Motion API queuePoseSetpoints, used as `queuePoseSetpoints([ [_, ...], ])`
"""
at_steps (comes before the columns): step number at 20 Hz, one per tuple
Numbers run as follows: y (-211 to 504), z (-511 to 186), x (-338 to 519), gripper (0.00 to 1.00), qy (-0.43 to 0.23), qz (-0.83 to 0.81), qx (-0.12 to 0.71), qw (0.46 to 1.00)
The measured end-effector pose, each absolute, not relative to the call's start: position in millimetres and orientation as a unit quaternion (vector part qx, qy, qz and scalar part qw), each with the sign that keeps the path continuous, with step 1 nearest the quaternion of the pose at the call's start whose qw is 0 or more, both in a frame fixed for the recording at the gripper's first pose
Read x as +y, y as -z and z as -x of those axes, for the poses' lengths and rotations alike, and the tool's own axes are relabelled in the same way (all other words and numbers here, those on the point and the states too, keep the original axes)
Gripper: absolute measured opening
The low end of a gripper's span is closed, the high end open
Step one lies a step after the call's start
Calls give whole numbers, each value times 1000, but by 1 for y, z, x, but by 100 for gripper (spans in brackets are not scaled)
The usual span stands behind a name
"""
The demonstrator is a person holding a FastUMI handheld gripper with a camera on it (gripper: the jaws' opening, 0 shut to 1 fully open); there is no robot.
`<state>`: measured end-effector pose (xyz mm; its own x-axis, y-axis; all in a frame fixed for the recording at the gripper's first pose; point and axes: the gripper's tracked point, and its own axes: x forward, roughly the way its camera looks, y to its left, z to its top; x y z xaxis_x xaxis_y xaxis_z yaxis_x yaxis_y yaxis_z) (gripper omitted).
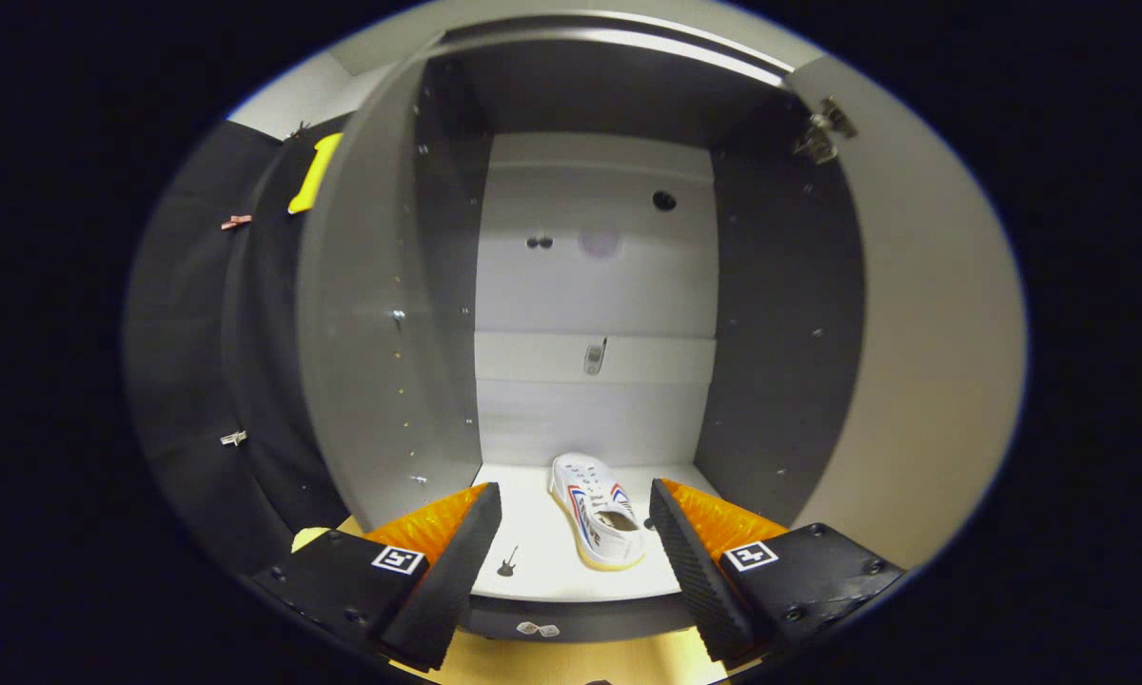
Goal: Open the shoe cabinet door, grab the shoes and put them into the shoe cabinet, then close the shoe cabinet door.
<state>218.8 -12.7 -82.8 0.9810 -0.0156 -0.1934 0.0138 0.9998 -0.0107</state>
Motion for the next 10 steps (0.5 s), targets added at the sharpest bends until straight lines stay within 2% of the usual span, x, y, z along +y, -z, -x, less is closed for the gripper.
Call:
queuePoseSetpoints([
  [7, 47, -113, -34, 98, -18, -8, 52, 998],
  [10, 64, -72, -38, 98, -58, -10, 71, 996],
])
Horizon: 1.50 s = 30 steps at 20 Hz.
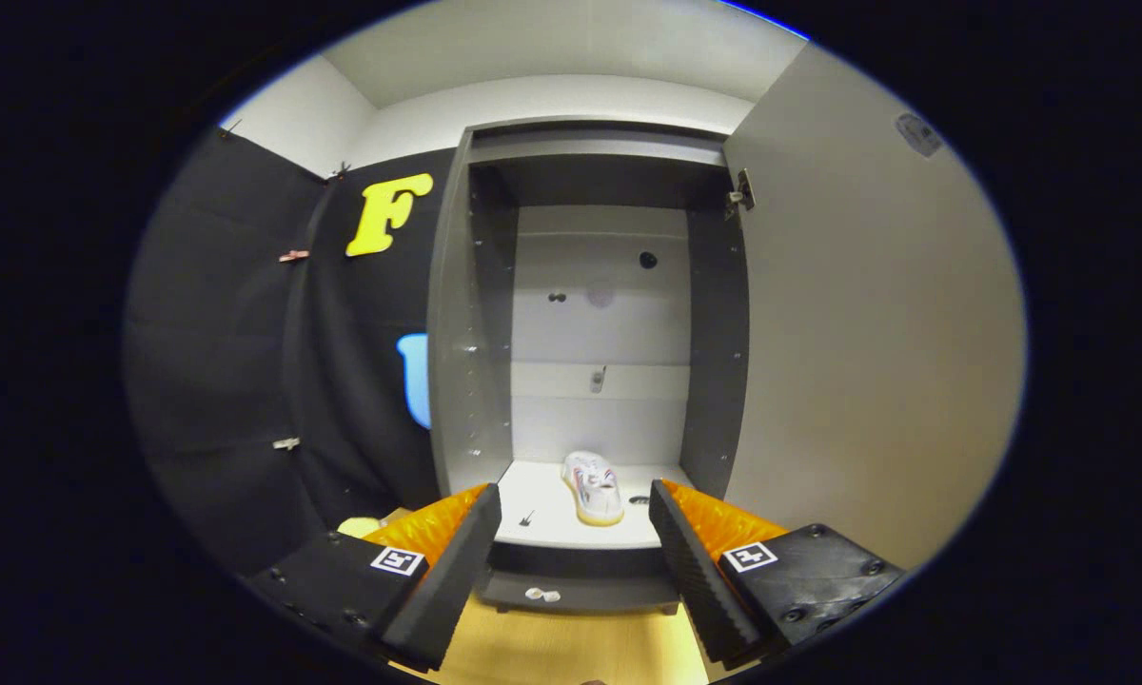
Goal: Open the shoe cabinet door, grab the shoes and put them into the shoe cabinet, then close the shoe cabinet door.
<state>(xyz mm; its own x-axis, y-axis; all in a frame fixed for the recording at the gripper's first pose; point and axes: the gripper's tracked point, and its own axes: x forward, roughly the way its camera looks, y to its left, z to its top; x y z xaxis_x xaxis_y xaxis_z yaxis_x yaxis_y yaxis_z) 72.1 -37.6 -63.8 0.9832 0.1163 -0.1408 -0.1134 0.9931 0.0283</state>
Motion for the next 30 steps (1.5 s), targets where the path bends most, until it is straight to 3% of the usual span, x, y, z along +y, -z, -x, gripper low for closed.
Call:
queuePoseSetpoints([
  [12, 47, 92, -111, 98, -139, -54, 70, 986],
  [24, 17, 103, -277, 98, -36, -81, 56, 994],
  [30, 27, 73, -331, 98, 22, -72, 57, 996],
])
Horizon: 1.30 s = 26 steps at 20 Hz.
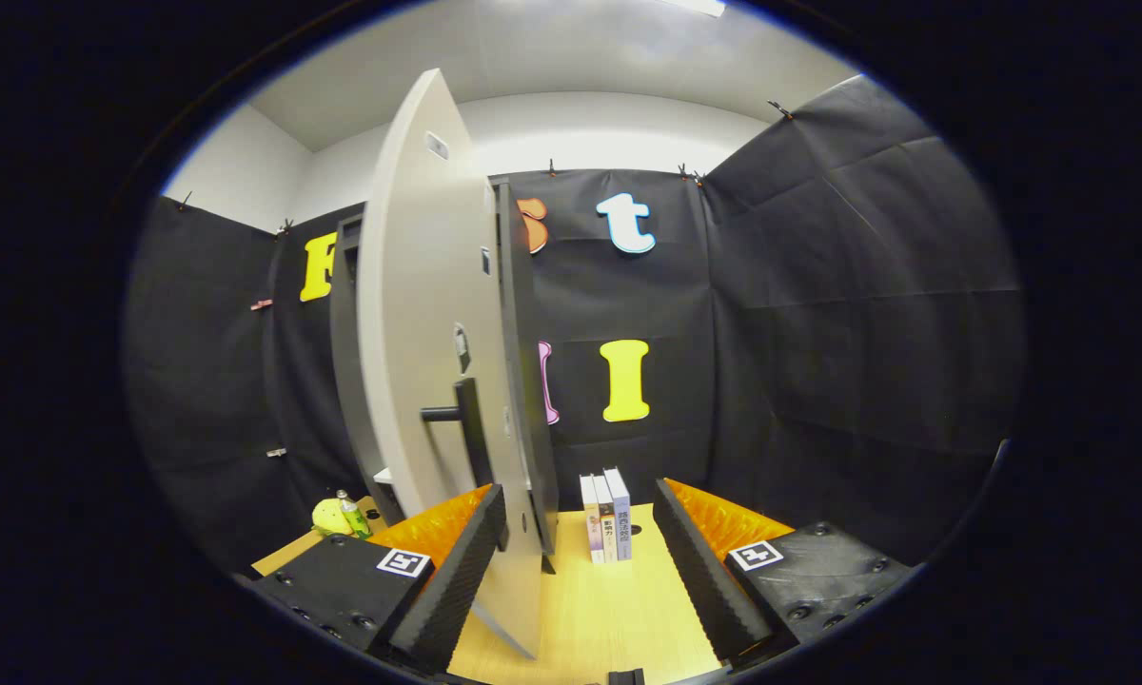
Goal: Open the shoe cabinet door, grab the shoes and put them into the shoe cabinet, then close the shoe cabinet door.
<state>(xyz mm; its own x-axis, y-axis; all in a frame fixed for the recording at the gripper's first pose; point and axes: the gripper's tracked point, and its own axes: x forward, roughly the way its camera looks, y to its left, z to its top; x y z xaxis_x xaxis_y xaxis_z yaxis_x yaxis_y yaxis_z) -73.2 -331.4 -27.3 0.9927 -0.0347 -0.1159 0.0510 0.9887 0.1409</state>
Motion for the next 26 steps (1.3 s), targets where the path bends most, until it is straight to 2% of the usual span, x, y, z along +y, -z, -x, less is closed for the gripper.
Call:
queuePoseSetpoints([
  [8, 25, 23, -346, 98, 45, -43, 43, 997],
  [14, 28, 16, -330, 98, 38, -35, 51, 997],
  [20, 26, 19, -324, 97, 61, -32, 48, 996],
  [26, 30, 22, -263, 98, 39, -37, 58, 997],
])
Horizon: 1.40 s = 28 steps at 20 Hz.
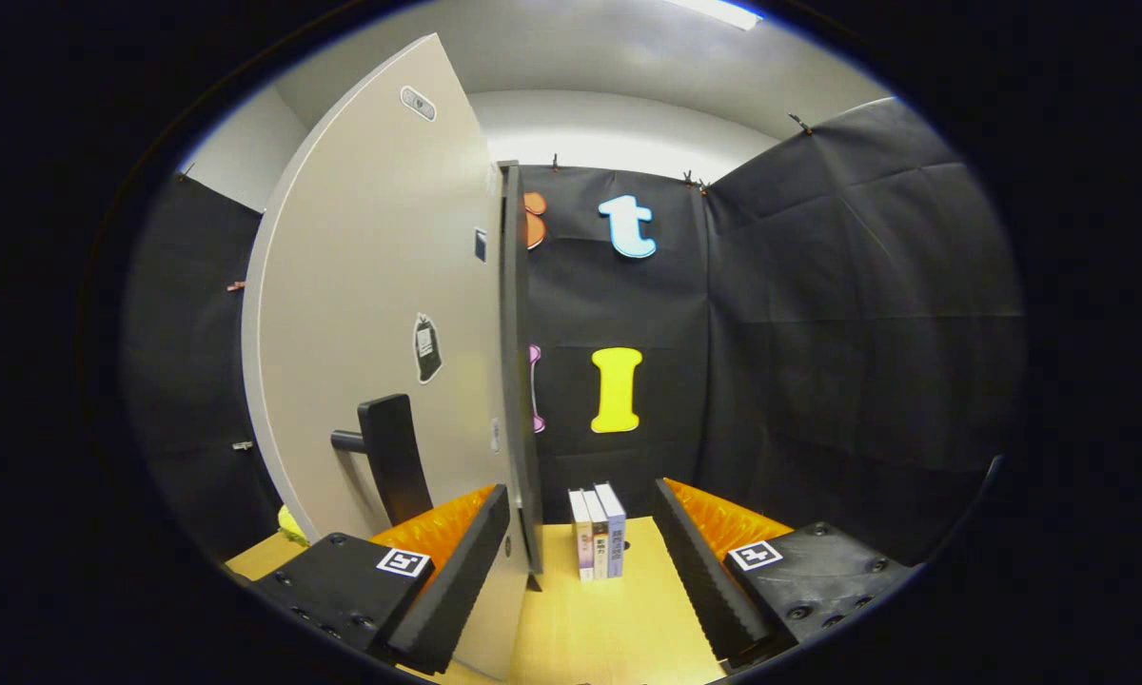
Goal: Open the shoe cabinet door, grab the shoes and put them into the shoe cabinet, then close the shoe cabinet door.
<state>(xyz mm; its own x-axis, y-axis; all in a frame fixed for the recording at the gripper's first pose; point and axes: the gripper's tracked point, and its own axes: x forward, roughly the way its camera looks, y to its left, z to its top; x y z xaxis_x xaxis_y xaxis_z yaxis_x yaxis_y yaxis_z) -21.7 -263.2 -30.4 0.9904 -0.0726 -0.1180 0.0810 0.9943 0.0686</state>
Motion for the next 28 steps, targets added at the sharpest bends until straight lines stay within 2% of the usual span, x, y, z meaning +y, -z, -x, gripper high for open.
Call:
queuePoseSetpoints([
  [8, 31, -5, -141, 98, -2, -26, 64, 998],
  [17, 36, -113, 6, 97, -16, 11, 61, 998],
  [23, 28, -122, 8, 96, 23, 4, 45, 999],
  [28, 46, -116, 3, 98, 19, 11, 64, 998],
])
